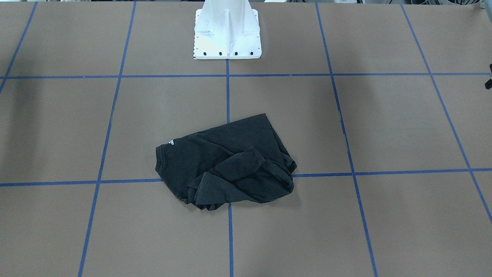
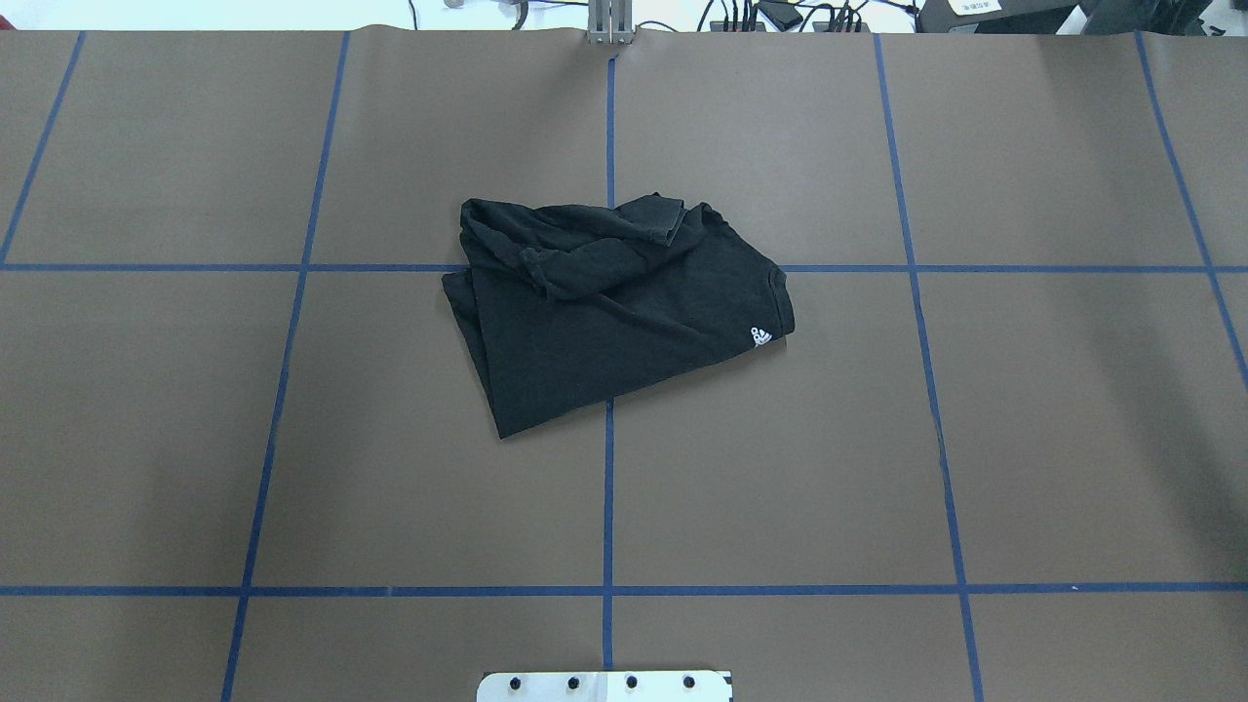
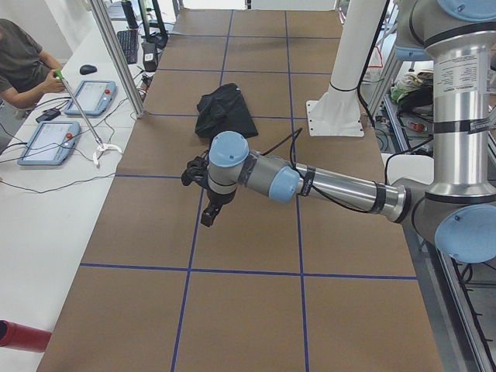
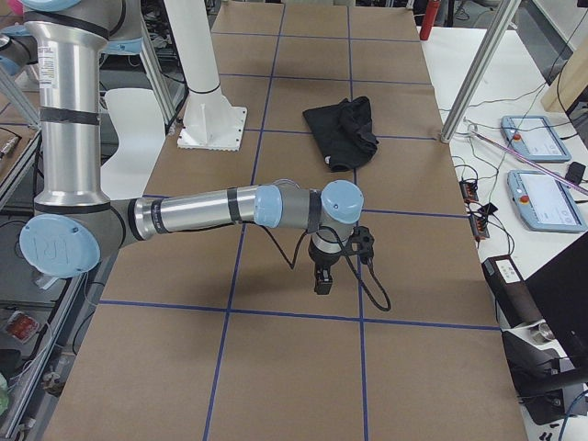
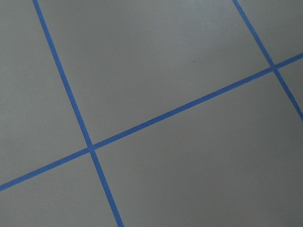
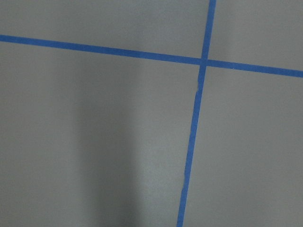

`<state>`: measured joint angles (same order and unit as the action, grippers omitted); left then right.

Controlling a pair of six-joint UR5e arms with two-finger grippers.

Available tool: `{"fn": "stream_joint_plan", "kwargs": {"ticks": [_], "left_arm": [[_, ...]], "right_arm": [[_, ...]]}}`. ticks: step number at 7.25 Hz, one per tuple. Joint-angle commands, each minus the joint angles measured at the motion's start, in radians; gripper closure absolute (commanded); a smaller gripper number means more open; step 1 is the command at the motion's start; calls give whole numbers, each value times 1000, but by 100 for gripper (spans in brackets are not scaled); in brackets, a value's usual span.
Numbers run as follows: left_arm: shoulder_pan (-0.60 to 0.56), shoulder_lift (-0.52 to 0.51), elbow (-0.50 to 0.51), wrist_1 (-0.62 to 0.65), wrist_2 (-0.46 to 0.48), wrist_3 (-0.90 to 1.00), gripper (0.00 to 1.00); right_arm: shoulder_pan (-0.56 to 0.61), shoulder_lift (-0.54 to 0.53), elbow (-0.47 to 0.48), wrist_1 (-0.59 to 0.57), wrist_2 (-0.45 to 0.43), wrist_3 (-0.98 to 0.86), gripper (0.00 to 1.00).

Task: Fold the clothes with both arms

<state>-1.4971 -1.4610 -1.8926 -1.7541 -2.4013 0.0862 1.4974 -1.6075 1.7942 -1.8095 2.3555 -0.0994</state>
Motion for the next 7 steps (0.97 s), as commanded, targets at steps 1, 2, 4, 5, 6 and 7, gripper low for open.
{"fn": "stream_joint_plan", "kwargs": {"ticks": [1,2,4,5,6,7], "left_arm": [[0,13,-23,4,-4,3,0],[0,13,-25,4,-4,-2,0],[0,11,-30,2,-1,-2,0],[0,5,-20,1,7,-3,0],[0,2,-28,-1,2,-3,0],[0,-2,-28,-1,2,-3,0]], "right_arm": [[0,1,2,1,33,-2,0],[0,9,2,1,25,4,0],[3,-2,16,1,33,7,0],[3,4,22,1,33,7,0],[10,6,24,1,34,6,0],[11,6,34,1,38,7,0]]}}
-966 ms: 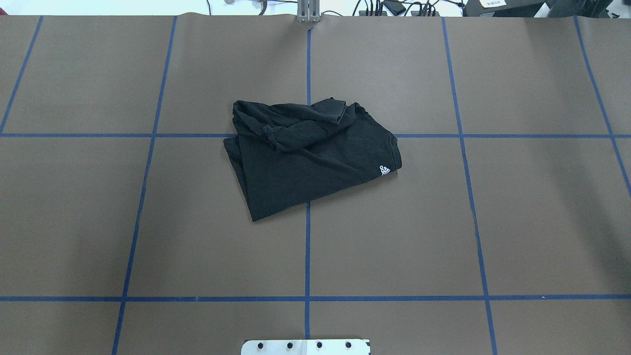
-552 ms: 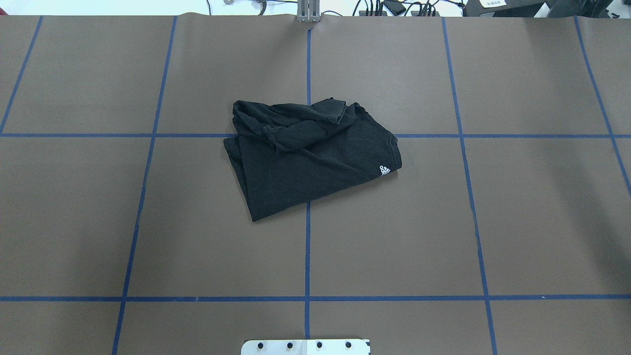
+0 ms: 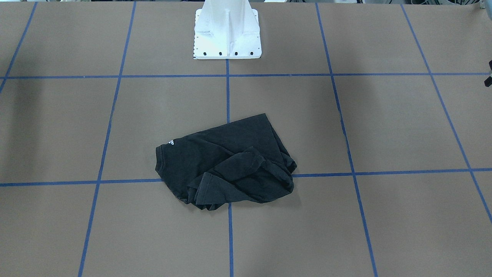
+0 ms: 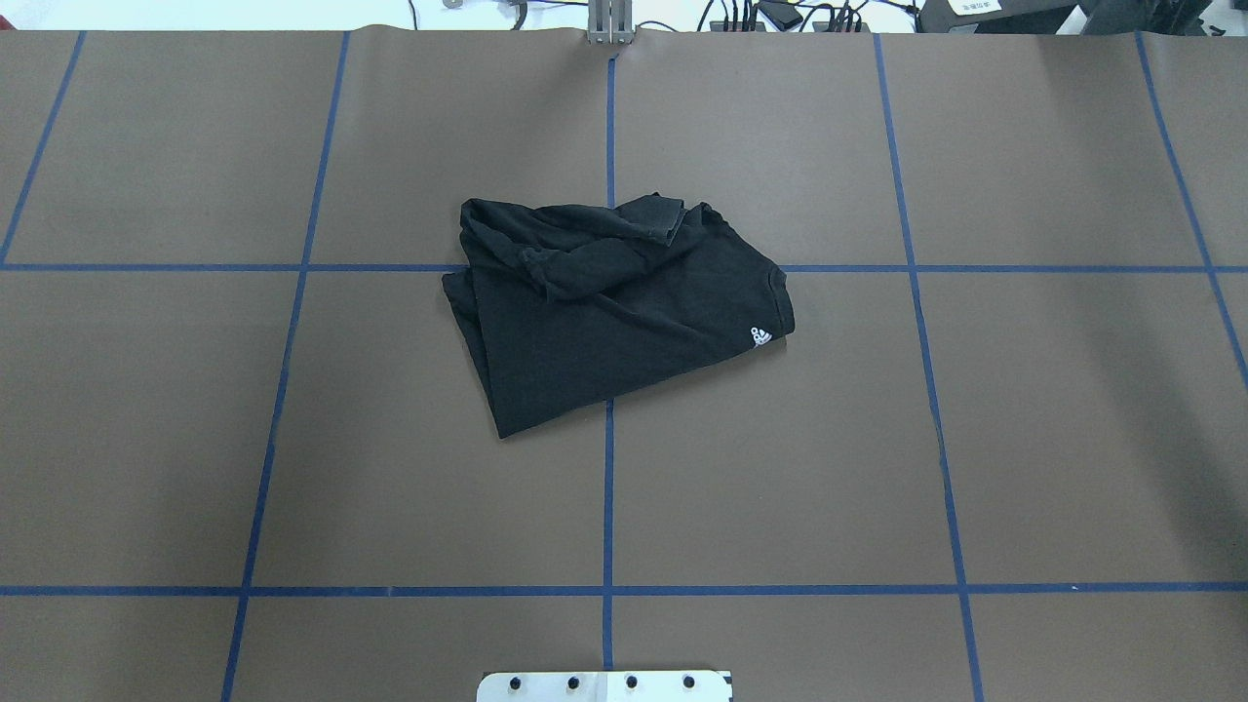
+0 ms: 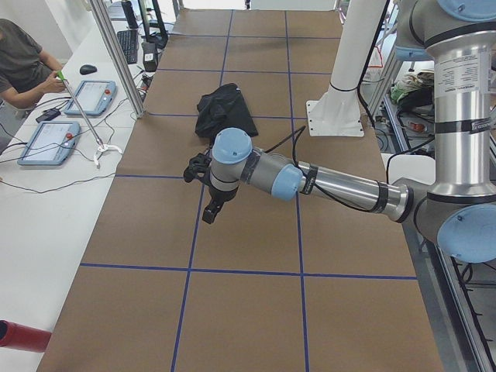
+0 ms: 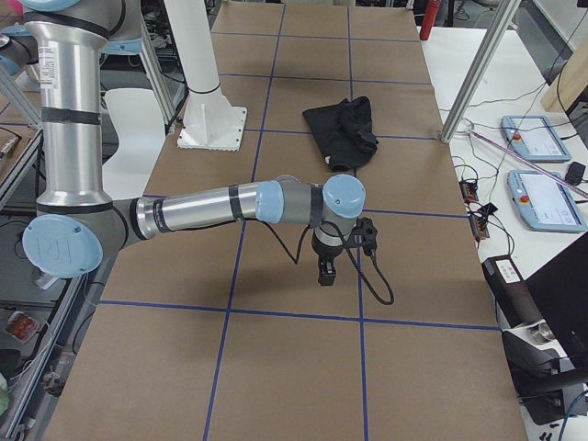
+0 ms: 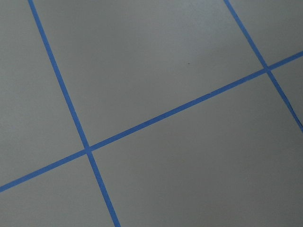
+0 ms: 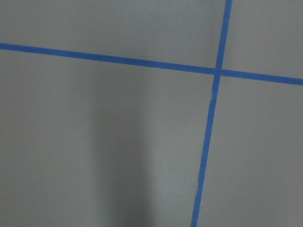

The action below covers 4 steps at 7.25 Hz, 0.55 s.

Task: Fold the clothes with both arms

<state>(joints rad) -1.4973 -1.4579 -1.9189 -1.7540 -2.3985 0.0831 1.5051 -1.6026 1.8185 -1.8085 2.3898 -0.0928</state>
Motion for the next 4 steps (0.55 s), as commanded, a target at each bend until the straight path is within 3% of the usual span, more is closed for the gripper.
{"fn": "stream_joint_plan", "kwargs": {"ticks": [1,4], "left_arm": [[2,-9,3,-1,1,0,0],[2,-19,9,-7,2,1,0]], "right_arm": [[3,0,24,0,3,1,0],[3,3,28,-2,5,1,0]]}}
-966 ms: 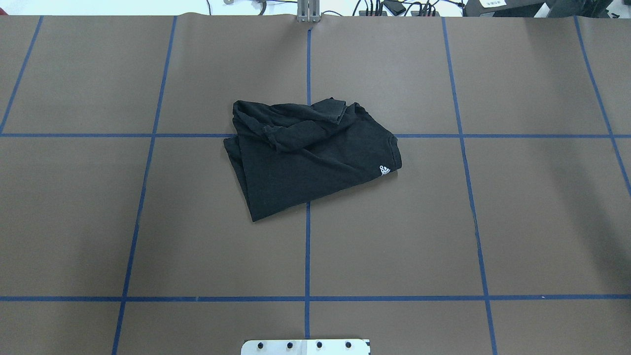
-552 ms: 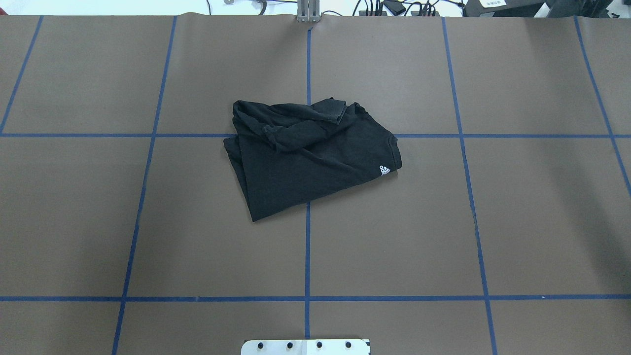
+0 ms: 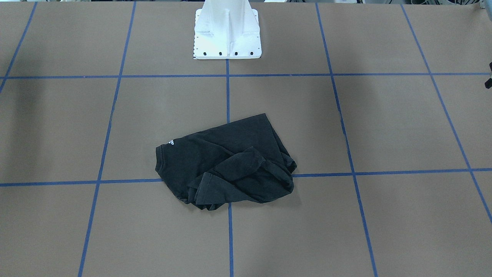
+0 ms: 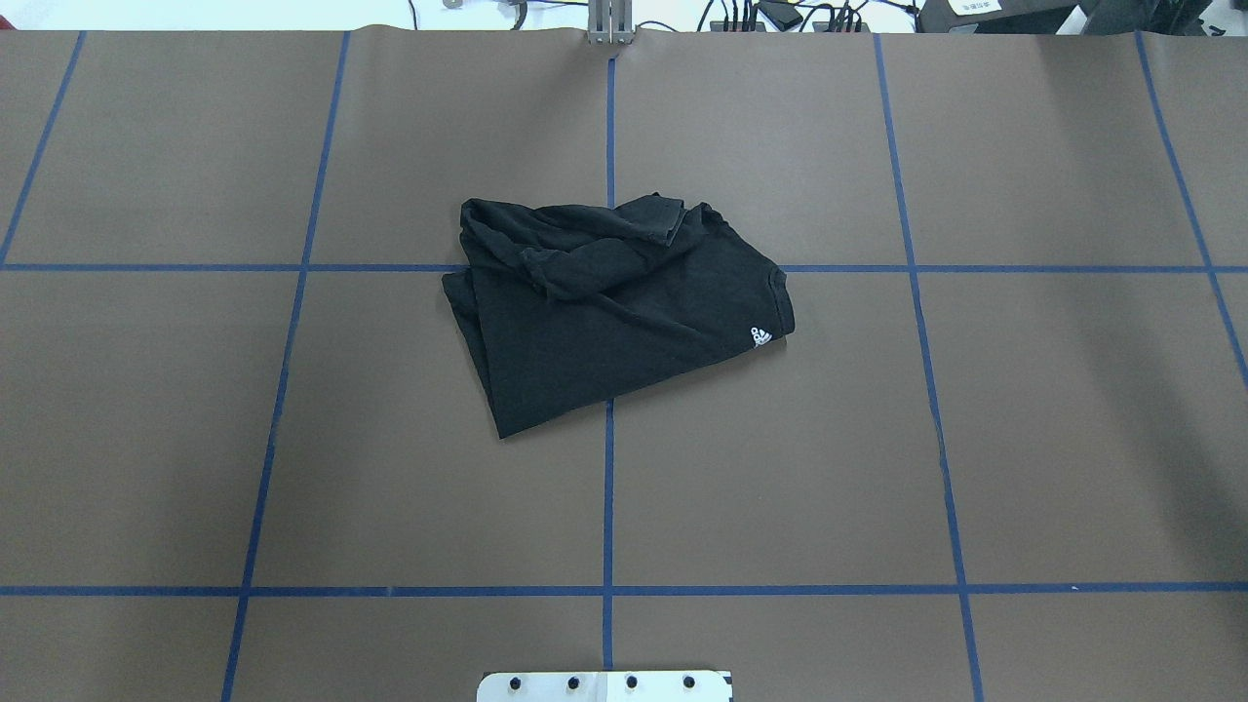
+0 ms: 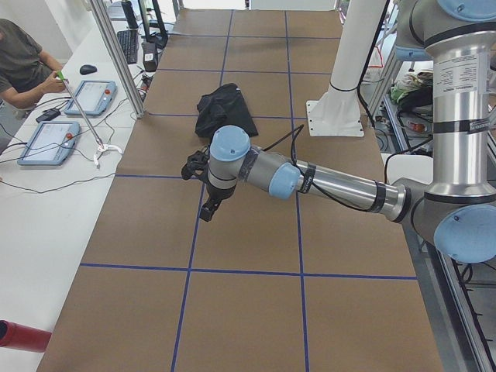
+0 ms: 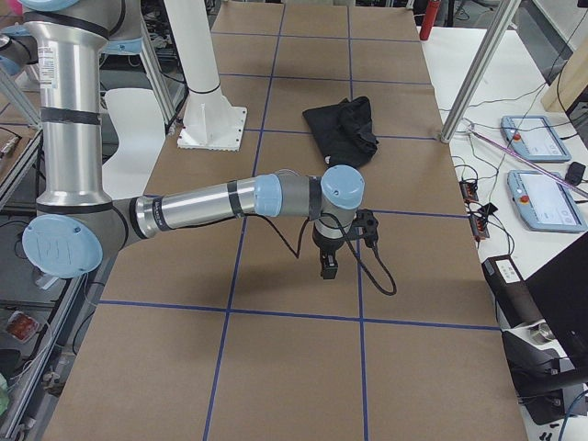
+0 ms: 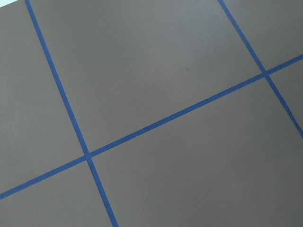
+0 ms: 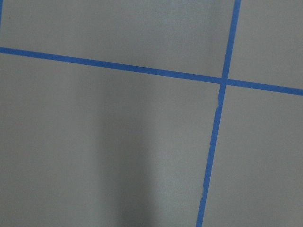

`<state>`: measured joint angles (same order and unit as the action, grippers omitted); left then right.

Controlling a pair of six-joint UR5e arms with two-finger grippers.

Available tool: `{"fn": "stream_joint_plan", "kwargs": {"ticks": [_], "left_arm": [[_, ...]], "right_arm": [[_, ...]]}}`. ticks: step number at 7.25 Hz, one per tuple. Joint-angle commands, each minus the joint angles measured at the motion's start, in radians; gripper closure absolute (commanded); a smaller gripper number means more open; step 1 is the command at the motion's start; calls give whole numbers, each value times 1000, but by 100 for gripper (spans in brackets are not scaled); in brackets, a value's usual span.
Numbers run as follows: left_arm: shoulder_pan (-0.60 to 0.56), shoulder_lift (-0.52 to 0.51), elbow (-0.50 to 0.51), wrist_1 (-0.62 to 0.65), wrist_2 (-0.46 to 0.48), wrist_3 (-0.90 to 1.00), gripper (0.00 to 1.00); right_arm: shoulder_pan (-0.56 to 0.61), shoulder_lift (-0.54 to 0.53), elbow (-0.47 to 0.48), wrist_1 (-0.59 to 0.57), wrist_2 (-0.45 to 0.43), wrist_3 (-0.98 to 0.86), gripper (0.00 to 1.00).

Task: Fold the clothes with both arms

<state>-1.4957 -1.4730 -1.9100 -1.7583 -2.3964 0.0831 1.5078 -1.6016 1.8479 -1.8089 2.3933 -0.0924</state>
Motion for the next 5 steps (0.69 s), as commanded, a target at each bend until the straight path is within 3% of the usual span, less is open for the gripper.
{"fn": "stream_joint_plan", "kwargs": {"ticks": [1,4,5], "left_arm": [[0,-27,3,-4,0,0,0],[2,-140,96,-4,2,-2,0],[2,-145,85,-3,-6,-2,0]], "right_arm": [[0,3,-7,-3,38,2,0],[11,8,11,2,72,-1,0],[12,17,16,2,67,-1,0]]}}
